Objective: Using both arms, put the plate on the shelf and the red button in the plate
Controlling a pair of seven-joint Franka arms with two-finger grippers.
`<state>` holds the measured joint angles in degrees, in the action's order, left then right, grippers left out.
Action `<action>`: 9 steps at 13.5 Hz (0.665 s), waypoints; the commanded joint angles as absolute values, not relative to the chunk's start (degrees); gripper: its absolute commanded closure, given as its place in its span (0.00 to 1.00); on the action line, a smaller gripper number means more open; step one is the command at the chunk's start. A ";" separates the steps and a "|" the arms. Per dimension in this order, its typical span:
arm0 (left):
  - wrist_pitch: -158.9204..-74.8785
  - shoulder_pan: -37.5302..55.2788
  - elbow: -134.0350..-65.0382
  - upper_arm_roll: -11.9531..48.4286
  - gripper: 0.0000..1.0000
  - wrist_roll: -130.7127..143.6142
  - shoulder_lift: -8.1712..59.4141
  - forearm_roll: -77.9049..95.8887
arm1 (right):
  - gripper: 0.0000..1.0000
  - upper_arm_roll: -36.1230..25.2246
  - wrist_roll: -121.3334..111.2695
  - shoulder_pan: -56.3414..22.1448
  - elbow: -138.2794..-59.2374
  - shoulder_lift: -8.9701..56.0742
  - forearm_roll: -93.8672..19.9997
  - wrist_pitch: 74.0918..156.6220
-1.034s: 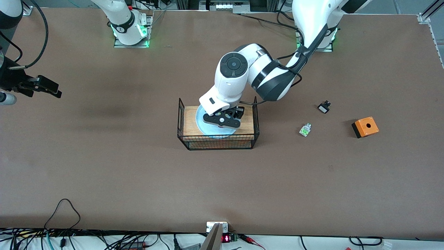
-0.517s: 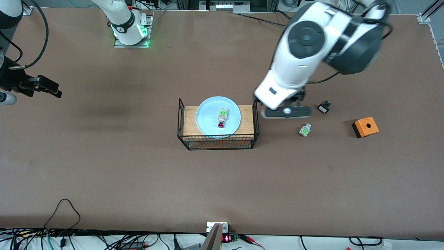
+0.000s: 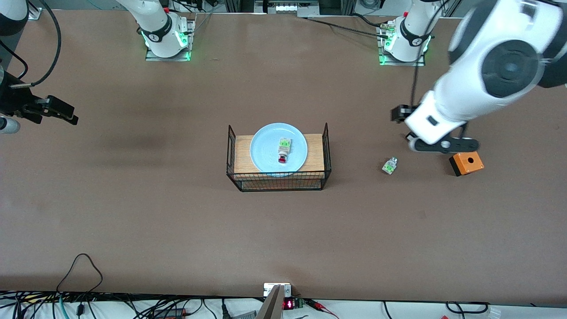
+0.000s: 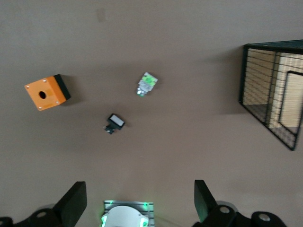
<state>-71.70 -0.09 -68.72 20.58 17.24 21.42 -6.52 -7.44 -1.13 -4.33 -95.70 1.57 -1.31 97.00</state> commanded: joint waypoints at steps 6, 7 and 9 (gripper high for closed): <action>-87.40 -2.11 -88.19 10.39 0.00 2.72 4.60 -5.10 | 0.00 -7.29 -1.85 -4.39 -95.01 1.32 -0.70 95.98; -90.76 -1.33 -91.90 8.63 0.00 2.81 1.96 -3.79 | 0.00 -7.29 -1.76 -4.57 -95.01 1.32 -0.70 95.98; -93.42 1.04 -95.26 4.85 0.00 3.34 0.62 -3.25 | 0.00 -7.29 -1.76 -4.75 -95.01 1.41 -0.79 95.98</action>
<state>-88.95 -1.62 -86.83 8.90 4.01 5.82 -4.48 -7.44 -1.14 -4.46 -95.64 1.57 -1.31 97.00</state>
